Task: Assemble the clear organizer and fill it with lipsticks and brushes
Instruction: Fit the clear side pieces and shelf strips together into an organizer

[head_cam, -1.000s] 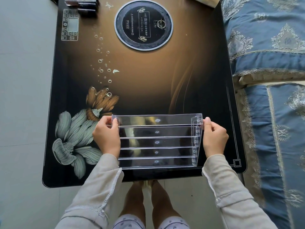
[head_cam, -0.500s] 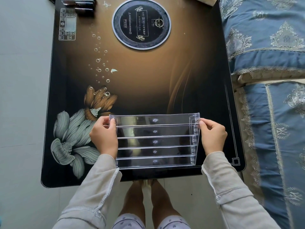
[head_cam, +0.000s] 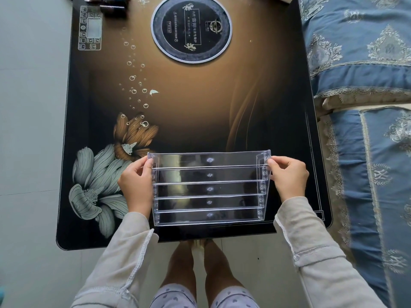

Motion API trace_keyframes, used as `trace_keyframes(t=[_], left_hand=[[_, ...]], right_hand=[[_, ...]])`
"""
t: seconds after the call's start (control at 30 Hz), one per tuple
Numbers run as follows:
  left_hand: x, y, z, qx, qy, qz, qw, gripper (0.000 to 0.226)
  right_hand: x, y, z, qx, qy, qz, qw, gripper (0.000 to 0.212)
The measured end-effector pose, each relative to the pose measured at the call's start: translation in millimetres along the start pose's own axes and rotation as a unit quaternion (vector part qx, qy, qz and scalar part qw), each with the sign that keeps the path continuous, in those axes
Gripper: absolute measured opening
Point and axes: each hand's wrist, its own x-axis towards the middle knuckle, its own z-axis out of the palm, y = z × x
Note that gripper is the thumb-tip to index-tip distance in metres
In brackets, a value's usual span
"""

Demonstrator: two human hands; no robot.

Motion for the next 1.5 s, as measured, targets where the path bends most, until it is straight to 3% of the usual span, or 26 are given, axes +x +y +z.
trace_keyframes(t=[0.17, 0.67, 0.93, 1.13, 1.23, 1.4, 1.5], left_hand=[[1, 1, -2, -0.013, 0.005, -0.017, 1.000, 0.028], [6, 4, 7, -0.005, 0.053, -0.014, 0.998, 0.026], [9, 1, 7, -0.031, 0.043, -0.036, 0.998, 0.025], [13, -4, -7, -0.071, -0.059, -0.071, 0.993, 0.031], [5, -16, -22, -0.097, -0.105, -0.106, 0.984, 0.033], [-34, -64, -60, -0.052, -0.162, -0.173, 0.970, 0.013], [-66, -100, -86, -0.011, -0.178, -0.219, 0.959, 0.014]], right_hand=[[10, -10, 2, -0.054, -0.049, -0.016, 0.997, 0.019], [5, -14, 10, -0.075, 0.034, -0.070, 0.994, 0.020], [8, -14, 10, -0.048, 0.015, -0.058, 0.997, 0.021], [-1, -7, 6, -0.022, -0.029, -0.036, 0.999, 0.024], [-18, 15, 2, -0.010, -0.044, 0.026, 0.999, 0.026], [-74, 71, -9, -0.029, -0.082, 0.125, 0.988, 0.022], [-109, 106, -19, -0.060, -0.100, 0.166, 0.979, 0.019]])
